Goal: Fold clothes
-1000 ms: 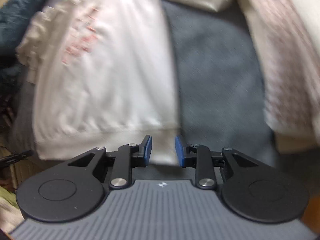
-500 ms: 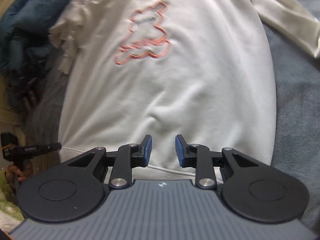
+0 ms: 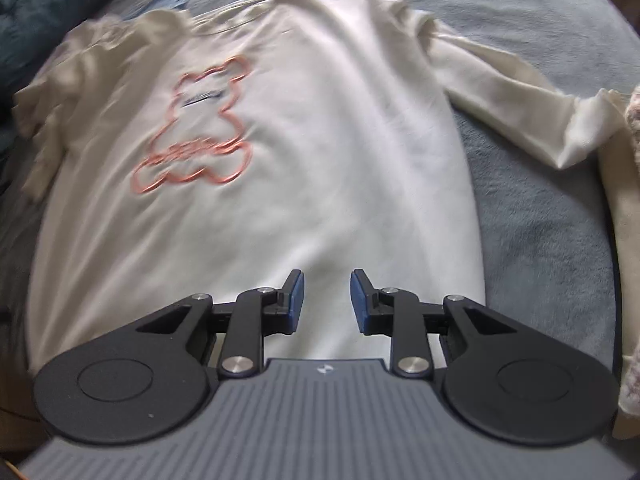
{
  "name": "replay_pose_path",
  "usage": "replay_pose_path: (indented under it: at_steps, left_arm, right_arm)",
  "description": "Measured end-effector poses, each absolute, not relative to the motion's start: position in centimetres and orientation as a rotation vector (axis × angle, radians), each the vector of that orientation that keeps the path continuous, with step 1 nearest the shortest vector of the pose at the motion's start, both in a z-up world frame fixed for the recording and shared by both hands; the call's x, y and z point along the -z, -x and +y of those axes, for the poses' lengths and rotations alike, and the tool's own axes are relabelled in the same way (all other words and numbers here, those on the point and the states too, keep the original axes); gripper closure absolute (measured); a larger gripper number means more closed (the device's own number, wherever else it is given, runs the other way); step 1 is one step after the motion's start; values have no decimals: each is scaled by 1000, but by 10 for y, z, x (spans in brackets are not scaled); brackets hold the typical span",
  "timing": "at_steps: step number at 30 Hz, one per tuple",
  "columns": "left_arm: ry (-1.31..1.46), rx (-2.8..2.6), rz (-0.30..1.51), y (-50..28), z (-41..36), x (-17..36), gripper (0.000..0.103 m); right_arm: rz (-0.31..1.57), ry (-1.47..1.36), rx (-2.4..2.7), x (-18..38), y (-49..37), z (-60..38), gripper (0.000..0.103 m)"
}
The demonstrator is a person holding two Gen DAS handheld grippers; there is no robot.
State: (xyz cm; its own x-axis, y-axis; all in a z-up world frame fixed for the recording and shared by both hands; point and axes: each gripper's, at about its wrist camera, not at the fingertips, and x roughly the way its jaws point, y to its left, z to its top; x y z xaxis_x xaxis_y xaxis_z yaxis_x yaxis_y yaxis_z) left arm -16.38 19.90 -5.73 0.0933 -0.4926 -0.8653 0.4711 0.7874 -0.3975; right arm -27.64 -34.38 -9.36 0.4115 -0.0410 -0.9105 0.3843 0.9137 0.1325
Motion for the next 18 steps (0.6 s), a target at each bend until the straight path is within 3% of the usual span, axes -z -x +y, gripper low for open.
replay_pose_path:
  at_steps: [6, 10, 14, 18]
  left_arm:
    - [-164, 791, 1391, 151, 189, 94, 68]
    - [-139, 790, 1453, 152, 210, 96, 68]
    - [-75, 765, 1486, 114, 203, 82, 68]
    - [15, 708, 1399, 62, 163, 83, 62]
  right_arm:
    - [1242, -361, 413, 130, 307, -365, 81]
    - [1287, -392, 548, 124, 342, -375, 82]
    - [1187, -399, 542, 96, 320, -367, 80]
    - [1046, -390, 302, 80, 245, -331, 80]
